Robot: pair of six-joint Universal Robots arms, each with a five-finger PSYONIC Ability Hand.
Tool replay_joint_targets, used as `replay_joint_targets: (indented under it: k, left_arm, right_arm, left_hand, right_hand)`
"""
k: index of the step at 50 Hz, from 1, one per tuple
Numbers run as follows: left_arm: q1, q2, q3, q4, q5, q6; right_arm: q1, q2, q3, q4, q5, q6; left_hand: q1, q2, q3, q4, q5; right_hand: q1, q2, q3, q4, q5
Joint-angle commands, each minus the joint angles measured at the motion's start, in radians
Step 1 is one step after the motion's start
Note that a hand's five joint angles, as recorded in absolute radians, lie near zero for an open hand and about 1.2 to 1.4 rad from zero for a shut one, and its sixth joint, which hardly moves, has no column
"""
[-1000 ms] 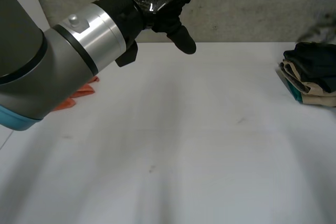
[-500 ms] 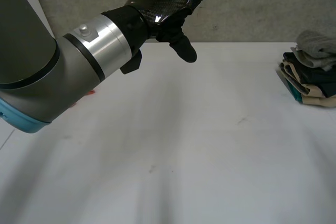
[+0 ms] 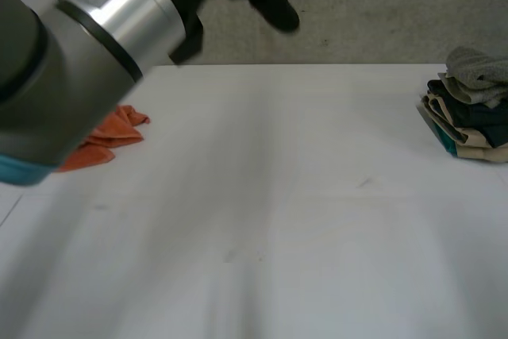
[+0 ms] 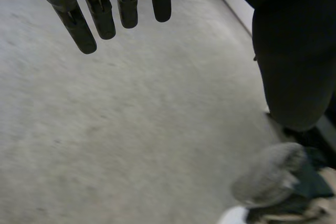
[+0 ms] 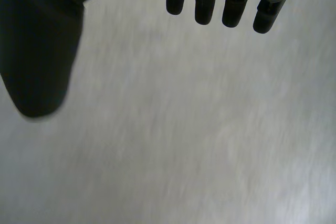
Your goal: Fold the laundry.
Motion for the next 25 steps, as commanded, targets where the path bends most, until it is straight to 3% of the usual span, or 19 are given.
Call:
replay_joint_targets:
  k: [1,7,11,18,25]
  left_arm:
    - [0.095,0.009,0.103,-0.049,-0.242,0.001]
    - [0.307,0.006,0.071,-0.216,-0.265,0.085]
    - [0.419,-0.032,-0.018,-0.271,-0.302,0.238]
    - [0.533,-0.194,-0.092,-0.175,-0.344,0.452]
    - [0.636,-0.487,-0.074,0.014,-0.25,0.588]
  right_arm:
    - [0.247,-0.207,0.26,-0.287,-0.081,0.163]
    - [0.448,-0.261,0.448,-0.249,-0.138,0.185]
    - [0.597,-0.25,0.574,-0.151,-0.131,0.111]
    - [0.712,-0.175,0.672,-0.031,-0.085,-0.01]
    - [0.772,-0.071,0.711,-0.015,0.006,-0.079]
  left_hand:
    - [0.013,-0.001,-0.001,0.004,-0.015]
    - [0.01,-0.004,-0.004,0.001,-0.018]
    - [0.005,-0.01,-0.01,-0.005,-0.024]
    - [-0.004,-0.018,-0.019,-0.013,-0.033]
    - [-0.02,-0.034,-0.034,-0.029,-0.048]
  right_hand:
    - [-0.051,-0.039,-0.033,-0.031,-0.049]
    - [-0.051,-0.039,-0.033,-0.031,-0.049]
    - [-0.051,-0.039,-0.033,-0.031,-0.049]
    - [-0.051,-0.039,-0.033,-0.031,-0.049]
    - [-0.051,-0.039,-0.033,-0.031,-0.049]
